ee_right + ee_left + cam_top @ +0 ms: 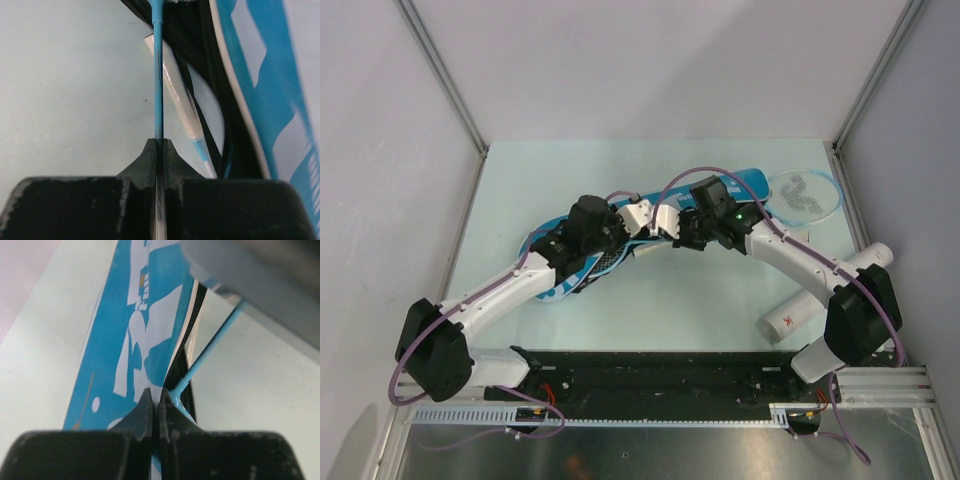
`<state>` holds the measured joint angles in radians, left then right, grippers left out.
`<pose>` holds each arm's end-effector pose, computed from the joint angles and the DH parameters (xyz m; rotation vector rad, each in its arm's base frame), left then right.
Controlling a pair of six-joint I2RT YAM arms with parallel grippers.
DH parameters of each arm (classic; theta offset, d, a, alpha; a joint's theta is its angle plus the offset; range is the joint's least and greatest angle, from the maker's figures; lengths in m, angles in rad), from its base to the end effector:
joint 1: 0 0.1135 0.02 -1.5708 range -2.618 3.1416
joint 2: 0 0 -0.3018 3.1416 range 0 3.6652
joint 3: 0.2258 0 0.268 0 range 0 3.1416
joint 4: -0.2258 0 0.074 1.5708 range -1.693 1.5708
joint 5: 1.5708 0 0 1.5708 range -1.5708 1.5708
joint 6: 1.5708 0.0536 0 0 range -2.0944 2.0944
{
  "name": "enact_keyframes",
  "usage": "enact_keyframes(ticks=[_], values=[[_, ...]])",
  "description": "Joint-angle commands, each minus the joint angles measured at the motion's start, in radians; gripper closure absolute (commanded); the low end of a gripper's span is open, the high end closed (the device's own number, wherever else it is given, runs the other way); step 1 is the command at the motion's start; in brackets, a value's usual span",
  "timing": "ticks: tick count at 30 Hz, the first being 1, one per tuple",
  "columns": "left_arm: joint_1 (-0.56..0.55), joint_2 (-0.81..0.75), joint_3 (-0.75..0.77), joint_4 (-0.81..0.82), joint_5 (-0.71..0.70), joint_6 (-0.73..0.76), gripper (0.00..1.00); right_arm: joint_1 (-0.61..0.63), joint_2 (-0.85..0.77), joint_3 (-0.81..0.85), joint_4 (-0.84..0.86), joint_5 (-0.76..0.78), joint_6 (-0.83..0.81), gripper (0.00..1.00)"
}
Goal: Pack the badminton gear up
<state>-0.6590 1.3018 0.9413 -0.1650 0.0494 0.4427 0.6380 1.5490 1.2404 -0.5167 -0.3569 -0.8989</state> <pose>0.2480 -0.1954 0.3045 1.1250 1.7742 -0.1822 0.2819 0.2323 0.3018 -1.7479 1.5704 0.2999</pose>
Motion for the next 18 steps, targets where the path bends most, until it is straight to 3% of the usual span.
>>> enact_keyframes(ticks=[1,6,11,18], values=[[-0.022,-0.026,-0.016,0.036,0.223,0.136,1.0,0.042,-0.084,-0.01,0.219,-0.093,-0.077,1.0],[-0.022,-0.029,-0.01,0.004,0.245,0.131,1.0,0.11,-0.064,-0.061,0.476,-0.12,-0.038,1.0],[-0.022,-0.045,0.005,-0.014,0.378,0.11,1.0,0.166,0.025,-0.087,0.781,-0.142,0.075,1.0],[-0.021,0.0,0.057,-0.076,0.481,0.025,1.0,0.215,0.158,-0.087,1.007,-0.214,0.054,1.0]])
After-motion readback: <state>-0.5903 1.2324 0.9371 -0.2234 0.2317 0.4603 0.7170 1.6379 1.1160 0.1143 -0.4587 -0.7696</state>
